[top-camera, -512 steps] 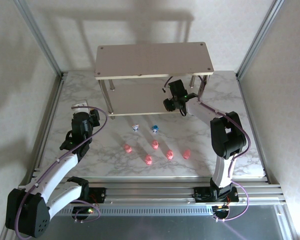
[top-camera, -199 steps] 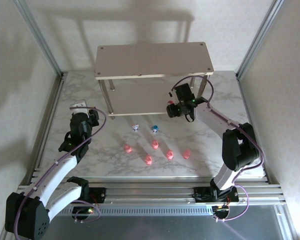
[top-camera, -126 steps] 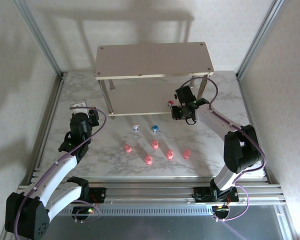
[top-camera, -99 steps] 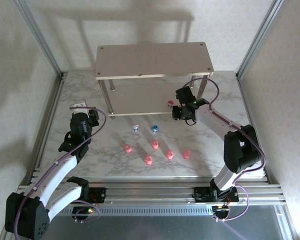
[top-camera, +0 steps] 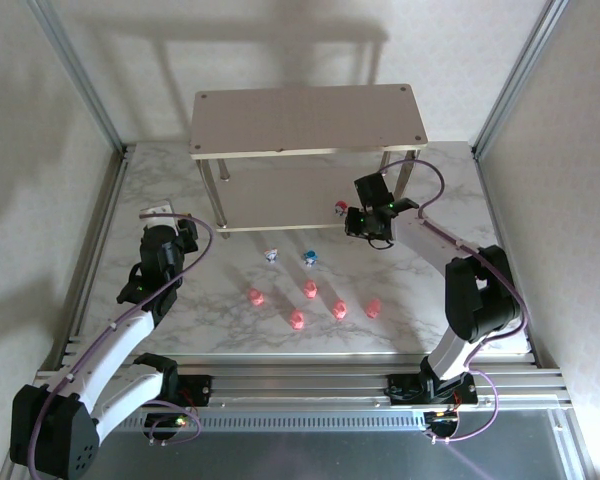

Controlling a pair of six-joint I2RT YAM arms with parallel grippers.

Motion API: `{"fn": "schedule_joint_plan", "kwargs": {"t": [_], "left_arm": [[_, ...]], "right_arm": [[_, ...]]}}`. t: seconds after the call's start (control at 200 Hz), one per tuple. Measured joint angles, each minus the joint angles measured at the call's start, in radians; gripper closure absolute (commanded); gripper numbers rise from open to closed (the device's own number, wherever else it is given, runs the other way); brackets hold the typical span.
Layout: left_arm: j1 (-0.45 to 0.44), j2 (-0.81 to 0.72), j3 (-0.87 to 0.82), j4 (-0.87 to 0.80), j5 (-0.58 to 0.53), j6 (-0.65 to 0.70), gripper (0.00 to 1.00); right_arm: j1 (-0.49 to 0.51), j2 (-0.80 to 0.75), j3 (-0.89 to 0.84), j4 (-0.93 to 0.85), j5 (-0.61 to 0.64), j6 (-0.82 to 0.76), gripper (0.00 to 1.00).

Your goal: Place and organize the plastic toys onto the shelf

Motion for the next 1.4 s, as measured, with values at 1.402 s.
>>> {"fn": "schedule_joint_plan", "kwargs": {"t": [1.402], "left_arm": [[0.0, 0.0, 0.0, 0.001, 0.0, 0.0, 0.46]], "right_arm": [[-0.024, 0.13, 0.076, 0.1, 0.002, 0.072, 0.88]]}}
